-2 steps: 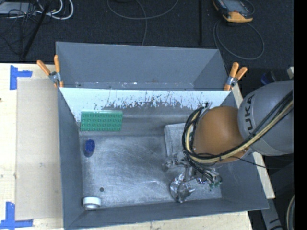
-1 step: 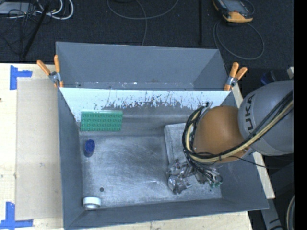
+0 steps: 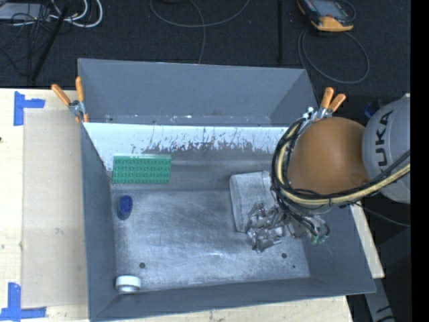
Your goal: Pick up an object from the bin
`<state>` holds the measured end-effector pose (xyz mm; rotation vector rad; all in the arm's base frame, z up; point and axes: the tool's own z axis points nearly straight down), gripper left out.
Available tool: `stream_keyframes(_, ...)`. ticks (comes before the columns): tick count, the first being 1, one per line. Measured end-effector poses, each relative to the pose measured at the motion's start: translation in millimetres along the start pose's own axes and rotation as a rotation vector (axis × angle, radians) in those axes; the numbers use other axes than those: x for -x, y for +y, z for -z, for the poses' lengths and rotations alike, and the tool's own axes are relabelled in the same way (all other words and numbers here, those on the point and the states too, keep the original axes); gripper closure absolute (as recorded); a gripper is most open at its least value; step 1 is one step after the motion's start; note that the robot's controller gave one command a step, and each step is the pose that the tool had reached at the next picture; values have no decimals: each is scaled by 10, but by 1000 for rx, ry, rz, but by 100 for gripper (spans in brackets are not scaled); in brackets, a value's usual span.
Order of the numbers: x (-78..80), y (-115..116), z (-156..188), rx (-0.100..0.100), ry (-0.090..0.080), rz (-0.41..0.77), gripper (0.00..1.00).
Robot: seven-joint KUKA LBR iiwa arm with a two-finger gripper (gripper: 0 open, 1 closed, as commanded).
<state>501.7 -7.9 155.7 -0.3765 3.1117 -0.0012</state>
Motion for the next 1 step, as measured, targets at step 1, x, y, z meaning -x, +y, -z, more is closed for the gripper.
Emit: stream_keyframes(1, 40, -84, 583, 0, 1, -37, 100)
